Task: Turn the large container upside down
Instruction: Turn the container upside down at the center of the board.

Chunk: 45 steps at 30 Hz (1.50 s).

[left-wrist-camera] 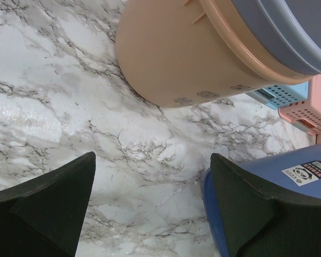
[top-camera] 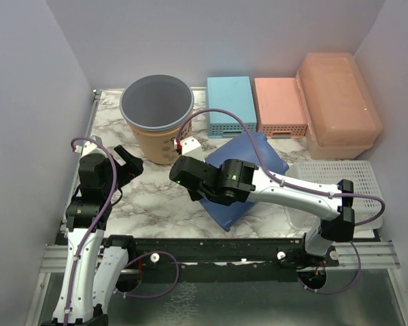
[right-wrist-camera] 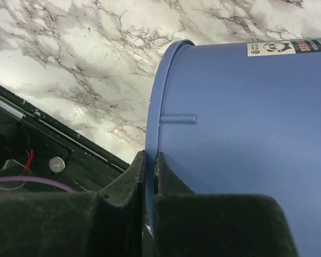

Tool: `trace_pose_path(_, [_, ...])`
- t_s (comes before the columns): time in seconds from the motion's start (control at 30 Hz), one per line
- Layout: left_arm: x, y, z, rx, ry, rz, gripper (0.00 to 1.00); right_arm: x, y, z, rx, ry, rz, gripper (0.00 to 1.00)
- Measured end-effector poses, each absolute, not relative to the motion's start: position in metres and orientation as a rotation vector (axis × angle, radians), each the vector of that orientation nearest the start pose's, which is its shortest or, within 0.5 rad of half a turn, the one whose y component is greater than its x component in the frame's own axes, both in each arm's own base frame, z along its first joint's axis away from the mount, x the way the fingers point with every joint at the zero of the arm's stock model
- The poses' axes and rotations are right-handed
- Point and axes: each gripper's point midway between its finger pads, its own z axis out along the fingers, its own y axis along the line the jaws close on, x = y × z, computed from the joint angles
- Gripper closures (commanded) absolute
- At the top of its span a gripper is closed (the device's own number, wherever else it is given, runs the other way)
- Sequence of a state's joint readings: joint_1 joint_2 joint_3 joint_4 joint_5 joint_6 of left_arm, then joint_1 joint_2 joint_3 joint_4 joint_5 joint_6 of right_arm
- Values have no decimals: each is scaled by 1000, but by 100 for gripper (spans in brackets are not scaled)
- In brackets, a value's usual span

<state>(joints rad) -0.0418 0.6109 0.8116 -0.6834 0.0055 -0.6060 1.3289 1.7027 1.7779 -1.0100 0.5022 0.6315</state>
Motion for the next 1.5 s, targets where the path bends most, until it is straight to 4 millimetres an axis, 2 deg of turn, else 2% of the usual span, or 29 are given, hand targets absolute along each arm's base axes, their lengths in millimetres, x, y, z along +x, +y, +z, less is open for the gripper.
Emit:
trace_pose_path(0.53, [236,-34,226,-577,1998,-405,12,152,412,230,-655,2307,414,99])
trace_pose_path(0.8, [236,-34,226,-577,1998,-405,11,146,423,219,-681,2323,449,99])
trace_pose_path(0.93, [235,-34,227,-577,1998,-405,12,143,423,200,-712,2358,421,99])
trace_pose_path(1.2, [235,-34,229,-577,1994,-403,12,138,409,152,-772,2435,292,99])
trace_pose_path(1.5, [234,-33,231,-577,1984,-402,12,135,395,122,-805,2478,199,99])
